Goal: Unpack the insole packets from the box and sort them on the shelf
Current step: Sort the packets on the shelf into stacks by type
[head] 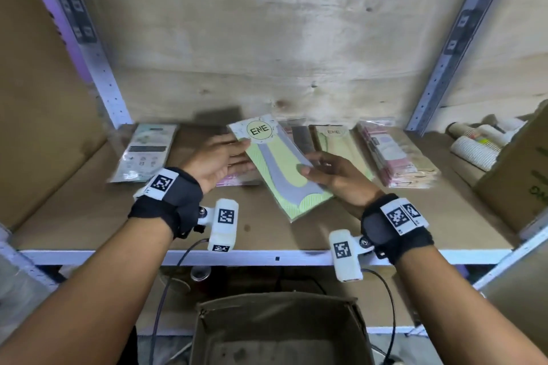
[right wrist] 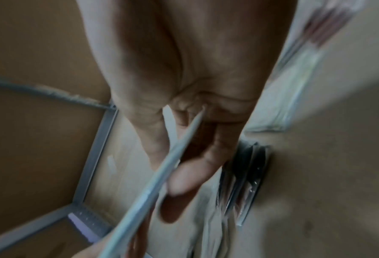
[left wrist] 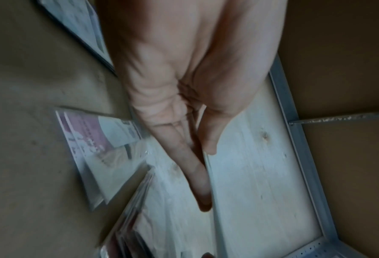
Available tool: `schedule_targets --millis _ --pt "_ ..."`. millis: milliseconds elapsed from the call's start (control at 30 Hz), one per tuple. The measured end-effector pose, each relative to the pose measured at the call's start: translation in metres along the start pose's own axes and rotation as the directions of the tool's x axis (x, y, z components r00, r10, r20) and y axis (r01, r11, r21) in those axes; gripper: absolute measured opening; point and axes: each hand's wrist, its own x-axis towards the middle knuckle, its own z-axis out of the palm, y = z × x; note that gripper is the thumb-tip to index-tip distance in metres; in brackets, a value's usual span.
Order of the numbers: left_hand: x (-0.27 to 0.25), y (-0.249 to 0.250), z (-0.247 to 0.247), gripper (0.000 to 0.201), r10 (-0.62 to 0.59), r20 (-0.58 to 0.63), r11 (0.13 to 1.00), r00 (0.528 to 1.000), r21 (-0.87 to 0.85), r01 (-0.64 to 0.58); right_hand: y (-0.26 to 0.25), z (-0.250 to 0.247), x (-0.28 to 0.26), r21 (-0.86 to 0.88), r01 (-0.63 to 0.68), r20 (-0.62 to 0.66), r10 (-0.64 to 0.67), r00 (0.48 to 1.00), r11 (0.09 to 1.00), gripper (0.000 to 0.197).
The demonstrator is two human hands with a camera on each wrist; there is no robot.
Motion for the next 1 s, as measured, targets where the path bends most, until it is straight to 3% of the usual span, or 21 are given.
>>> schedule_targets --millis 133,300,433,700,800,867,1000 --pt "0.012 -0.002 0.015 0.027 -0.034 -0.075 0.998 0.997 0.041 0.037 0.012 -0.014 0.001 -0.005 -0.033 0.017 0.033 0.999 0.999 0.030" --pt "0.025 0.005 0.009 0.036 0.105 -0.235 0.989 0.966 0.122 -0.078 0.017 -0.026 0.001 -0.030 -0.023 0.142 0.027 0.990 0.999 0.036" --pt "0.030 0.001 0.005 0.031 0.158 -0.210 0.896 0.965 0.441 -0.050 0.027 -0.025 -0.004 -0.068 -0.022 0.173 0.034 0.984 0.997 0.036" --pt "0.026 0.001 0.013 0.020 0.170 -0.094 0.838 0.981 0.538 -0.094 0.025 -0.048 -0.012 -0.063 -0.070 0.160 0.080 0.984 0.996 0.031" --pt "0.022 -0.001 0.018 0.026 0.186 -0.099 0.865 0.978 0.488 -0.115 0.022 -0.056 -0.017 -0.108 -0.073 0.229 0.097 0.969 0.991 0.034" --pt "0.018 0.000 0.019 0.032 0.179 -0.094 0.922 0.979 0.363 -0.134 0.019 -0.060 -0.021 -0.094 -0.061 0.231 0.081 0.970 0.994 0.031" --pt "0.011 0.003 0.029 0.051 0.071 -0.078 0.985 0.994 0.161 -0.058 0.013 -0.067 -0.026 0.019 -0.022 0.087 0.020 0.996 1.000 0.025"
